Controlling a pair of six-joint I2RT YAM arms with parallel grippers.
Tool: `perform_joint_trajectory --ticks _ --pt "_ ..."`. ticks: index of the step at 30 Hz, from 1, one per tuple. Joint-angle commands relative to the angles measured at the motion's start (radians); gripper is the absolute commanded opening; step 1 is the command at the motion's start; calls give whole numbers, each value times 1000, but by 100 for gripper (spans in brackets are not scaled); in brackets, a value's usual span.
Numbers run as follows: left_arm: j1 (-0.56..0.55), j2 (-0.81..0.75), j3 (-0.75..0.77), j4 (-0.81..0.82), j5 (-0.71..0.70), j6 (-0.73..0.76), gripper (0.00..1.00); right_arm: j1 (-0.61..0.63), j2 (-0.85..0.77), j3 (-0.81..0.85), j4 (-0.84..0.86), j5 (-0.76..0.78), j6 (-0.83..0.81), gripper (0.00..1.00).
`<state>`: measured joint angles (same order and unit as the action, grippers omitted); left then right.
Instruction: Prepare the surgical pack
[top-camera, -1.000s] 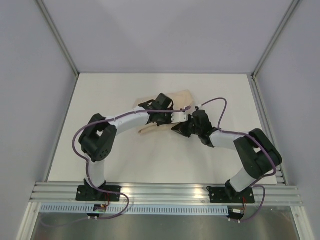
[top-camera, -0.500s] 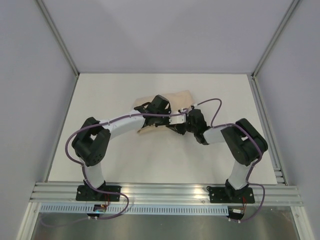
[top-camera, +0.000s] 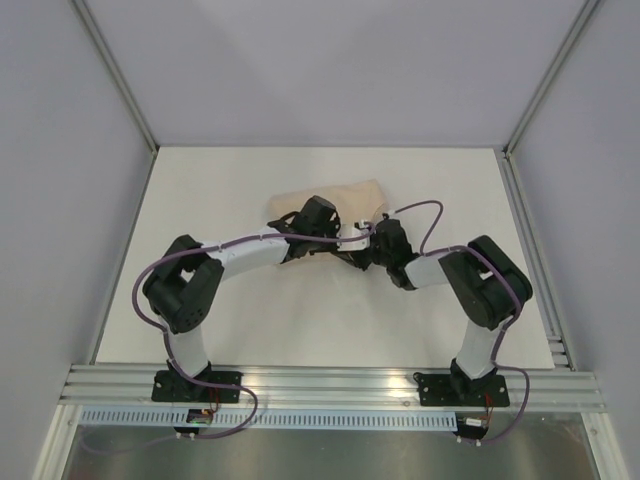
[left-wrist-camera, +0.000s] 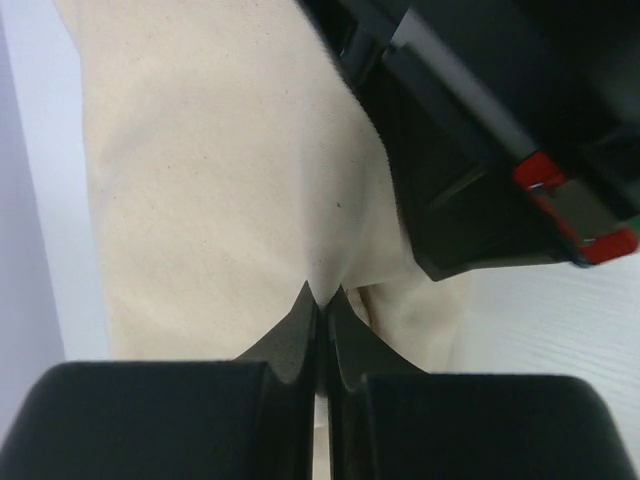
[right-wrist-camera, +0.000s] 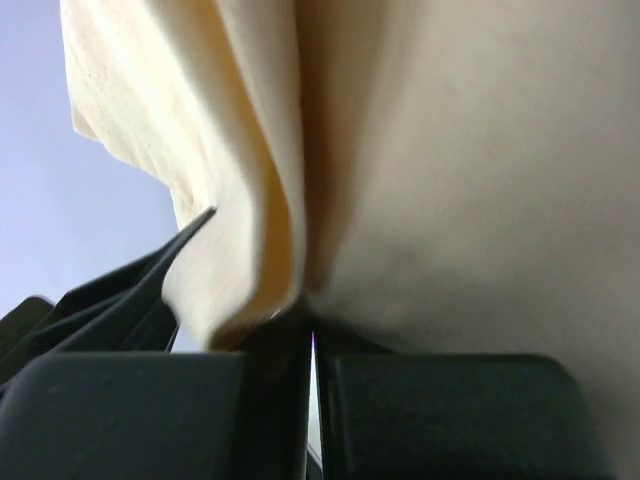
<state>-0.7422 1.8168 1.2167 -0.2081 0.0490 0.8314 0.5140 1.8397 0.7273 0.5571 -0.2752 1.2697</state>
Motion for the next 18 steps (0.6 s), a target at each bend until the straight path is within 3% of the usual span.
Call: perform_joint_trajectory --ticks 1,4,9,18 --pt "4 -42 -51 174 -121 20 2 -6 -98 -51 21 1 60 1" --pt "1 -53 -74 190 -118 35 1 -6 -138 -98 41 -7 54 0" --pt "3 -80 -126 233 -101 52 1 -6 -122 -36 44 -10 37 1" --pt "3 -86 -115 147 -52 12 2 -6 22 49 119 11 68 1"
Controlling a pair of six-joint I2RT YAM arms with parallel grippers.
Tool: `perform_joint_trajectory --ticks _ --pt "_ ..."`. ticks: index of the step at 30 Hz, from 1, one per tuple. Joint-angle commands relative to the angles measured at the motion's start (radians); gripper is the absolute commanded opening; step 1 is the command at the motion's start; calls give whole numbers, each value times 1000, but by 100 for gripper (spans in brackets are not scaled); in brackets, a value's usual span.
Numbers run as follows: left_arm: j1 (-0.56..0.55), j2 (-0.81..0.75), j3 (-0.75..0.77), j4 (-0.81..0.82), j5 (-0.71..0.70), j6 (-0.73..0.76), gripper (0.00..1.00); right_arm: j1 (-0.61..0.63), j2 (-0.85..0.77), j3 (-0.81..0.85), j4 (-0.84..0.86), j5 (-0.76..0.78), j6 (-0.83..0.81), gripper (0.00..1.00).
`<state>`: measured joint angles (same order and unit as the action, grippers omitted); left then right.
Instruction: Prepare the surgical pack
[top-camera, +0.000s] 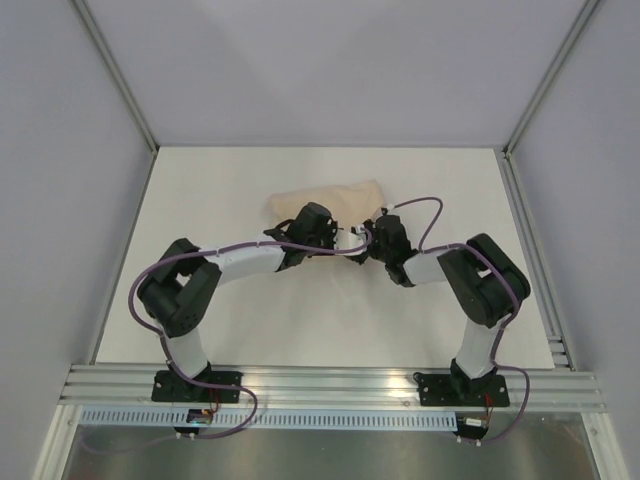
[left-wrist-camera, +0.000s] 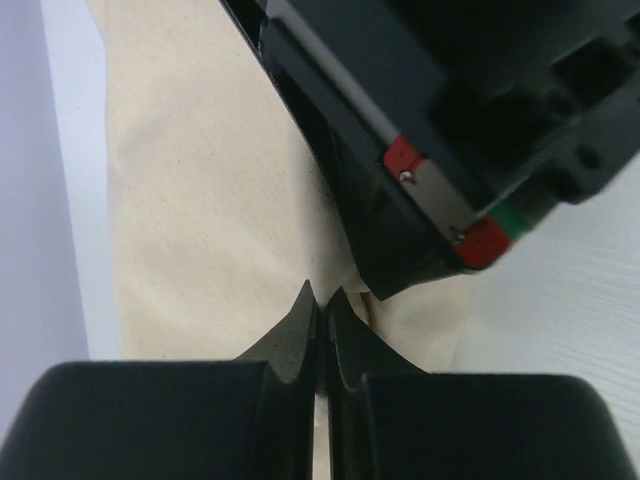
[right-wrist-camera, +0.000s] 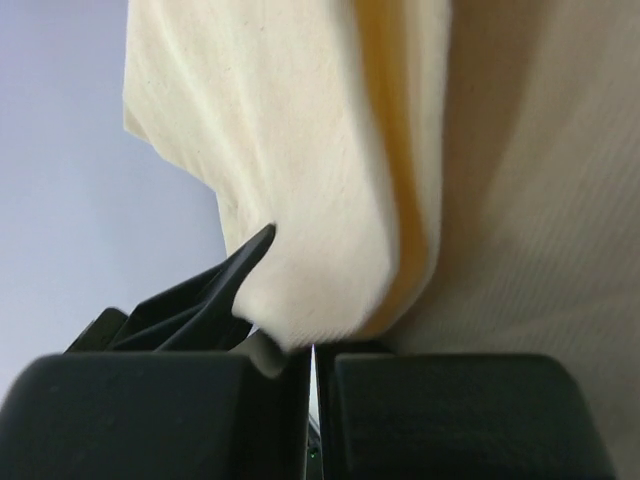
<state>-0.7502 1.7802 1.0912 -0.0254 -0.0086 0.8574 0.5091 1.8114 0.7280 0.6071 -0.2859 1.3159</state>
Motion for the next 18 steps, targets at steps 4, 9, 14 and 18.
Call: perform_joint_trajectory --ticks 4,9,14,18 --pt "11 -79 35 -131 100 -35 11 -1 112 83 39 50 23 1" --pt "11 -79 53 -264 183 -21 20 0 146 48 120 112 32 1" --pt "11 -65 68 -333 194 -8 27 2 138 1 253 197 10 0" --pt "11 -77 214 -537 290 -46 35 0 114 -50 211 228 5 1"
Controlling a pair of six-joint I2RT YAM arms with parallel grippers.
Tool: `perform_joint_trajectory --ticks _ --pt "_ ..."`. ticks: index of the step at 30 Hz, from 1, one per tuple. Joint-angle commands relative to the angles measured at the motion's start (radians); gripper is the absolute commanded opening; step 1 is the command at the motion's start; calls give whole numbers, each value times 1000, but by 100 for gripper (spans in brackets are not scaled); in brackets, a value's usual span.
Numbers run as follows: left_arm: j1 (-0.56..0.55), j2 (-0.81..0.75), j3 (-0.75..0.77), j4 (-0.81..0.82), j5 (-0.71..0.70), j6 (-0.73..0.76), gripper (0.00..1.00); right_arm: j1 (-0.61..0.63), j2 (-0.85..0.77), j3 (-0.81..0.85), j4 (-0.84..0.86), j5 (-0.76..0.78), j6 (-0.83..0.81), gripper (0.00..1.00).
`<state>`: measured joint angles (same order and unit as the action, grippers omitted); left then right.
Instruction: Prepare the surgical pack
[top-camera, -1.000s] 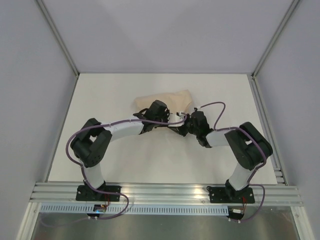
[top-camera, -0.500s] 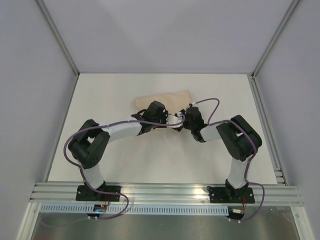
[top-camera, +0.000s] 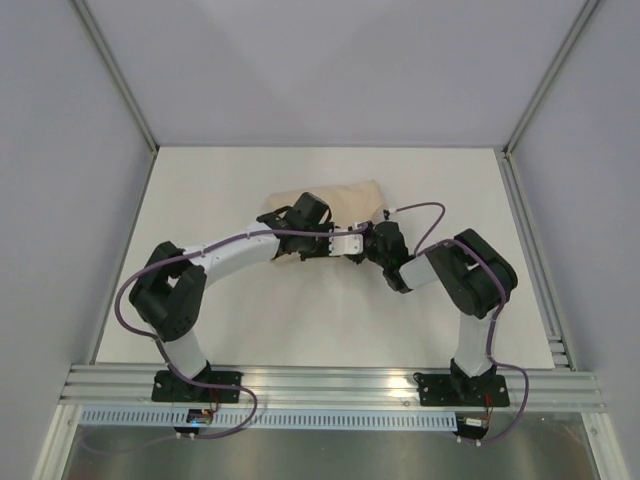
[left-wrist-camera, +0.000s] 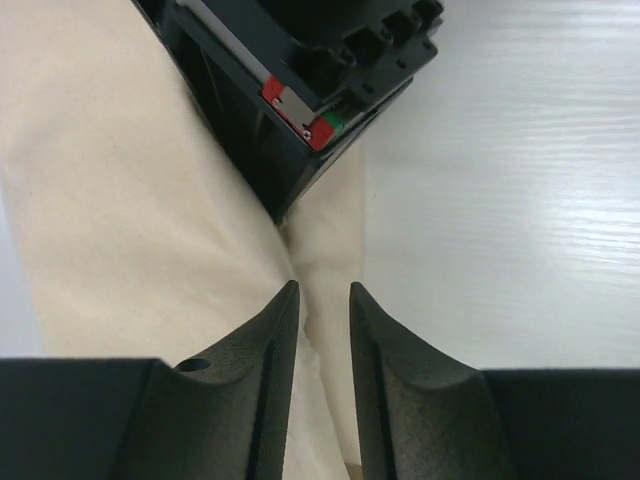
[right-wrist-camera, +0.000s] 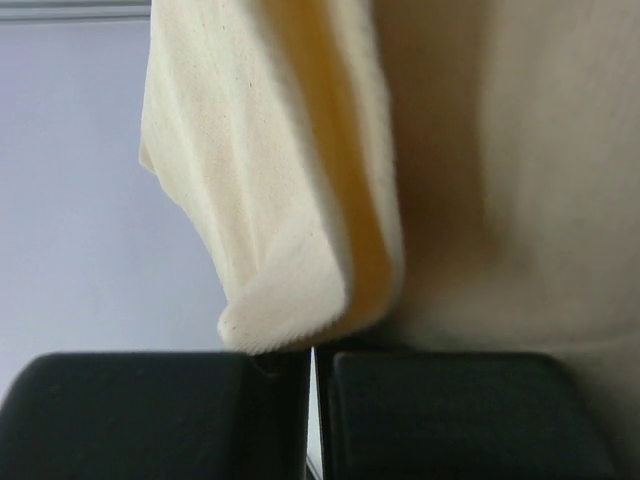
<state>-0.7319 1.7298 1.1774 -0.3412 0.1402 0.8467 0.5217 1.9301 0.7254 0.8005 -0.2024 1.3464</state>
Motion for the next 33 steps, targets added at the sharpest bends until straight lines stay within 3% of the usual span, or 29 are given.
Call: perform_joint_trajectory --ticks 1,2,5,7,10,11,14,17,20,23,27,30,33 --pt "-6 -36 161 -278 188 -44 36 -11 -9 -60 19 140 -26 0" --pt "-8 -44 197 -382 287 -58 39 -11 -8 -72 19 138 -23 1" --pt "-6 -62 330 -528 407 -80 40 -11 21 -103 17 118 -13 1" --pt "-6 -59 387 -526 444 -119 40 -8 46 -109 57 97 8 0" --pt "-4 -18 358 -208 253 -297 41 -8 79 -124 111 90 36 1" --pt "0 53 364 -164 31 -332 41 -6 78 -129 117 93 37 0" --pt "38 184 479 -160 -201 -371 37 -2 47 -147 94 97 14 0" --pt "46 278 528 -173 -232 -393 33 1 -3 -155 25 89 -25 0" --pt "45 232 420 -116 -165 -396 33 1 -68 -184 3 83 -42 1" --pt "37 192 312 -87 -145 -391 32 0 -167 -211 -94 48 -96 1" --pt "35 143 202 -48 -108 -409 32 0 -339 -207 -391 -14 -213 1" --pt "32 107 173 -27 -97 -425 33 -8 -449 -120 -632 -61 -372 1" --pt "31 77 165 -21 -87 -432 34 -28 -522 -11 -749 -65 -478 1"
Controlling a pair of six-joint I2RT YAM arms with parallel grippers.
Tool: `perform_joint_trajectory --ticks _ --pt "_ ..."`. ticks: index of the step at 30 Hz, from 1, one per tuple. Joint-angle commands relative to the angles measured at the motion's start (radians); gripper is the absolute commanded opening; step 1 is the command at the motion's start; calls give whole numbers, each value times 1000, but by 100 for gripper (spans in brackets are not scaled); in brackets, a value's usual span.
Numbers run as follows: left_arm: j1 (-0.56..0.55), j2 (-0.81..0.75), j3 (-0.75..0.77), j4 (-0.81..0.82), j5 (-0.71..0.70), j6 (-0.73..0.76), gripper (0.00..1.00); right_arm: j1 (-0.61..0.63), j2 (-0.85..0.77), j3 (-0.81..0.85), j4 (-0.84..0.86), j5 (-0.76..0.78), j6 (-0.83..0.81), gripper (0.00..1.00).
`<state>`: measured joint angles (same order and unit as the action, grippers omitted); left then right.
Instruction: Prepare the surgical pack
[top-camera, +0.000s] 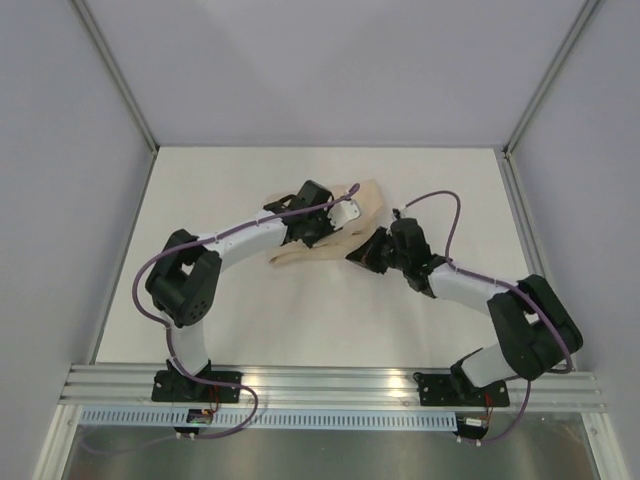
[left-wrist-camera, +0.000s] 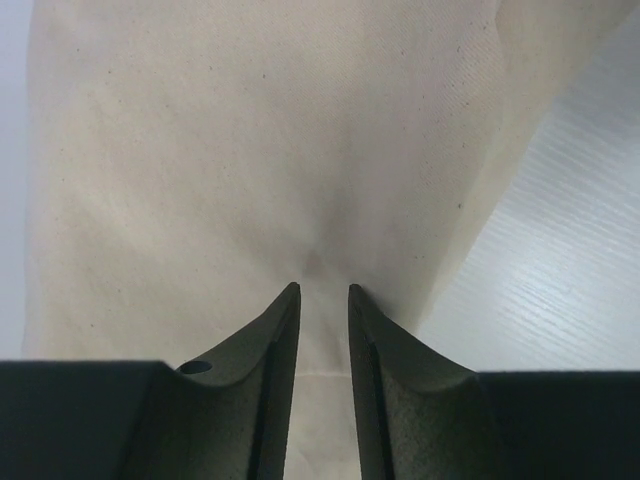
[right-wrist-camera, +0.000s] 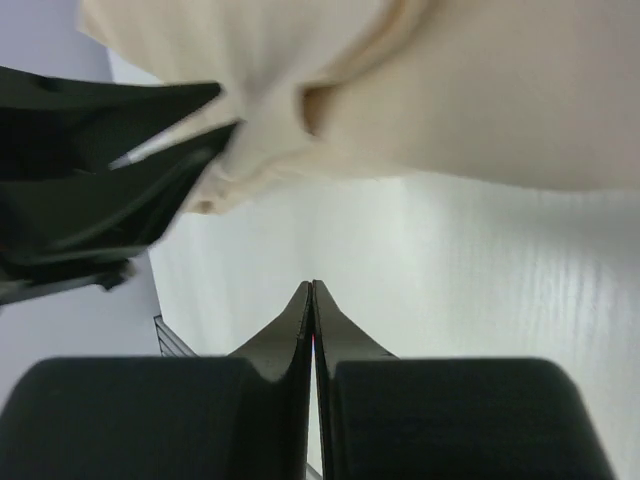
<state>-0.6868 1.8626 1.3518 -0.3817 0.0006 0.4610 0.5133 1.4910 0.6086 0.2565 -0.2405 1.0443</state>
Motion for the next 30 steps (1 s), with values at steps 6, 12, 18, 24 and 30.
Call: perform_joint_trajectory --ticks 6,12,18,24,30 --pt "-16 -57 -36 13 96 -45 35 -128 -6 273 -171 -46 -173 1" --pt "-22 -89 -83 26 114 -61 36 -87 224 404 -70 -138 -154 0" --pt "-22 -82 -117 40 87 -56 36 -55 307 308 -33 -82 -139 1" --pt "-22 -85 -155 53 90 -61 36 -64 256 180 -56 -13 -142 1" --pt "-22 -85 -151 55 79 -59 36 -91 51 282 -308 30 -248 10"
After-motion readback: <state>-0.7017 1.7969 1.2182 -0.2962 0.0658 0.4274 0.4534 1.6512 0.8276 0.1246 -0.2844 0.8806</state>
